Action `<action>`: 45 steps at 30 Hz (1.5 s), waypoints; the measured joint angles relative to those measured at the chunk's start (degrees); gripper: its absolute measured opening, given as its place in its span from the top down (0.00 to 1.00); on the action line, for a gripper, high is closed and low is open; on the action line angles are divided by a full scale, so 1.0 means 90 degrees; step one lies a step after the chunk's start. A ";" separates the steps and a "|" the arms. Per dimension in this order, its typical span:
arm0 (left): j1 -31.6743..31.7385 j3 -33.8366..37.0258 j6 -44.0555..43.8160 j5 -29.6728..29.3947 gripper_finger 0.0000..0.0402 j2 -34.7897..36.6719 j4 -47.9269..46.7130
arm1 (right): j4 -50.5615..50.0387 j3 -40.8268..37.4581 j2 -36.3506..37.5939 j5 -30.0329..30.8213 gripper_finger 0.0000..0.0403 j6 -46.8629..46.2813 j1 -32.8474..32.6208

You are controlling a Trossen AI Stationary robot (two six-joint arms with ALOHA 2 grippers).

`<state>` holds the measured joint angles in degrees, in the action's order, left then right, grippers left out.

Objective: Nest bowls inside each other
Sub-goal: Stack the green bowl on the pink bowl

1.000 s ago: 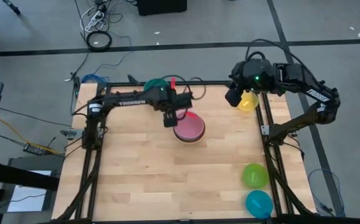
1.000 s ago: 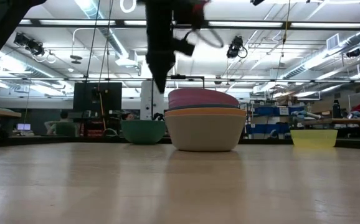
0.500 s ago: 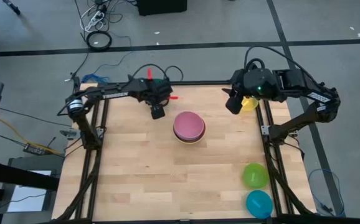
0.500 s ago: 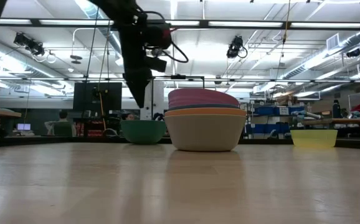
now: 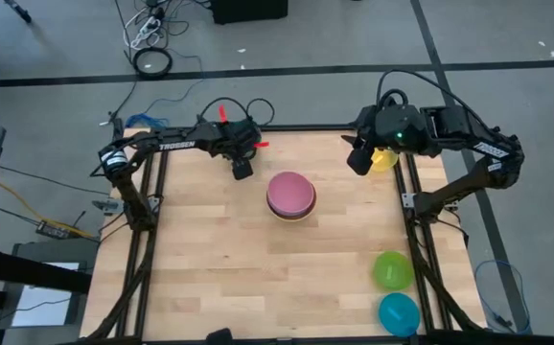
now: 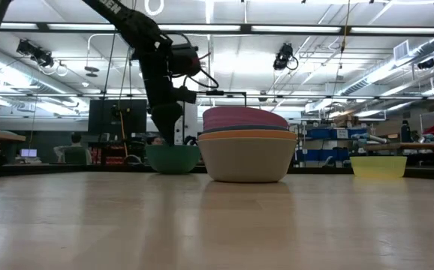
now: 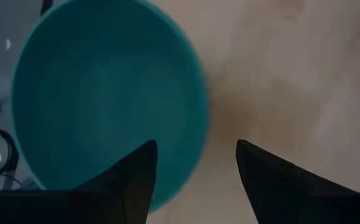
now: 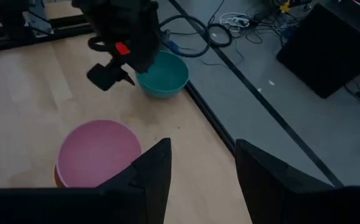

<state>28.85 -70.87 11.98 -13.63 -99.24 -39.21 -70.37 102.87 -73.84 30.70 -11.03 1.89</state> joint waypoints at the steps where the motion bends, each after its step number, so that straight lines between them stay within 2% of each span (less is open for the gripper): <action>1: 0.0033 0.0000 0.0006 0.0004 0.43 -0.0037 0.0031 | 0.0017 0.0000 0.0000 0.0000 0.59 0.0000 0.0000; 6: 0.0143 0.0002 0.0153 0.0157 0.45 -0.0251 0.0060 | 0.0129 0.0000 -0.0002 -0.0005 0.59 0.0000 0.0000; 11: 0.0152 0.0002 0.0155 0.0354 0.53 -0.0689 -0.0053 | 0.0144 0.0000 -0.0002 -0.0005 0.59 -0.0006 0.0000; 13: 0.0147 0.0002 0.0224 0.0352 0.61 -0.0800 -0.0128 | 0.0148 0.0000 -0.0002 -0.0004 0.59 -0.0057 0.0000; 17: 0.0070 -0.0004 0.0507 0.0290 0.88 -0.0844 -0.0359 | 0.0141 0.0000 -0.0002 0.0082 0.59 -0.0083 0.0000; 19: 0.0032 -0.0094 0.0499 0.0136 0.96 -0.0796 -0.0457 | 0.0141 0.0000 -0.0002 0.0195 0.59 -0.0078 0.0000; 22: -0.0098 -0.0267 0.0484 -0.0075 0.98 -0.0784 -0.0884 | 0.0141 0.0000 -0.0002 0.0348 0.59 -0.0056 0.0002; 25: -0.0355 -0.0640 0.0458 0.0007 0.99 -0.0621 -0.1252 | 0.0138 0.0000 -0.0002 0.0407 0.59 -0.0053 0.0010; 32: -0.1411 -0.1788 0.0431 0.0026 0.99 -0.0057 -0.1858 | 0.0119 0.0000 -0.0002 0.0493 0.59 0.0026 0.0133; 37: -0.2245 -0.2732 0.0456 0.0629 0.99 -0.0032 -0.1991 | 0.0127 0.0000 -0.0002 0.0498 0.59 0.0080 0.0378; 40: -0.2681 -0.2904 0.0451 0.0694 0.99 -0.0120 -0.1902 | 0.0130 0.0000 0.0000 0.0500 0.59 0.0083 0.0440; 45: -0.2972 -0.2922 0.0224 0.0716 0.99 -0.0446 -0.1815 | 0.0141 0.0000 0.0000 0.0488 0.59 0.0090 0.0471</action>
<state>2.10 -97.17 13.99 -7.18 -103.26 -55.54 -69.10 102.87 -73.84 35.09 -10.22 6.13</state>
